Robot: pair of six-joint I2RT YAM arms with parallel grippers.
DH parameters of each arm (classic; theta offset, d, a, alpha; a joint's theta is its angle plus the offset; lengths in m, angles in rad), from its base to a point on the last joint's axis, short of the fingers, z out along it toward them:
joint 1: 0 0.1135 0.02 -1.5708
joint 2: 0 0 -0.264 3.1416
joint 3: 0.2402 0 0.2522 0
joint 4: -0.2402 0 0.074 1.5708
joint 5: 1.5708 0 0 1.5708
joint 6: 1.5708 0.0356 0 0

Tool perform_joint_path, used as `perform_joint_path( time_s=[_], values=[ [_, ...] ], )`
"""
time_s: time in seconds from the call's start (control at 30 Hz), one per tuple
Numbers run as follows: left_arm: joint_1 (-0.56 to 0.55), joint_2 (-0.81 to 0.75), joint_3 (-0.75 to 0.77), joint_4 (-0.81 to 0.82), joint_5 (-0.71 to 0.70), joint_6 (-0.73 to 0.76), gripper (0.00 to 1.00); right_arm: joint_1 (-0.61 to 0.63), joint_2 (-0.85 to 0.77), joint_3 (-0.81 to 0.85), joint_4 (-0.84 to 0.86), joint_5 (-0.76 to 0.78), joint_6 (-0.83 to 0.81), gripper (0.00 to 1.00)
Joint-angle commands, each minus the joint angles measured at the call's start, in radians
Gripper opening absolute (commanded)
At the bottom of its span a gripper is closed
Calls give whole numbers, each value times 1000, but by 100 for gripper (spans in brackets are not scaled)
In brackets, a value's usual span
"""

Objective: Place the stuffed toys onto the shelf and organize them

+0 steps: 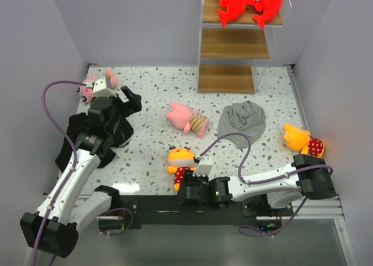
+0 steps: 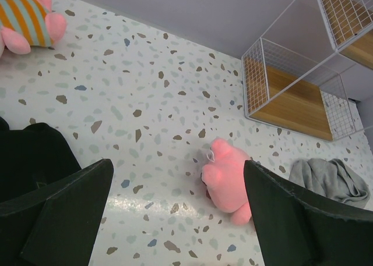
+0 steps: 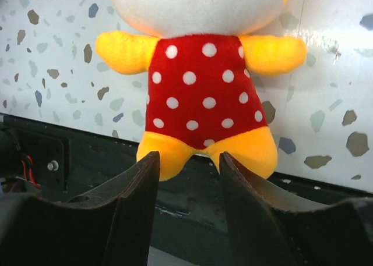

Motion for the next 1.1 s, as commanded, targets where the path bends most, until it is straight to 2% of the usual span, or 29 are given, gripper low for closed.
perform_joint_path(
  time_s=[0.0, 0.13, 0.27, 0.57, 0.7, 0.8, 1.07],
  values=[
    [3, -15, -3, 53, -10, 8, 98, 0, -5, -2, 5, -2, 205, 52],
    [3, -15, -2, 53, -9, 8, 98, 0, 2, 53, -127, 15, 389, 54],
    [3, -15, -3, 53, -13, 11, 98, 0, 23, 94, -202, 21, 429, 55],
    [2, -17, -3, 53, -17, 13, 98, 2, 31, 163, -358, -65, 631, 55],
    [3, -20, -5, 54, -20, 11, 98, 2, 35, 161, -353, -68, 763, 54],
    [3, -20, -6, 54, -18, 11, 98, 2, 43, 119, -281, -45, 822, 54],
    [3, -21, -5, 58, -12, 10, 98, -24, 130, 102, -200, -13, 918, 56]
  ],
)
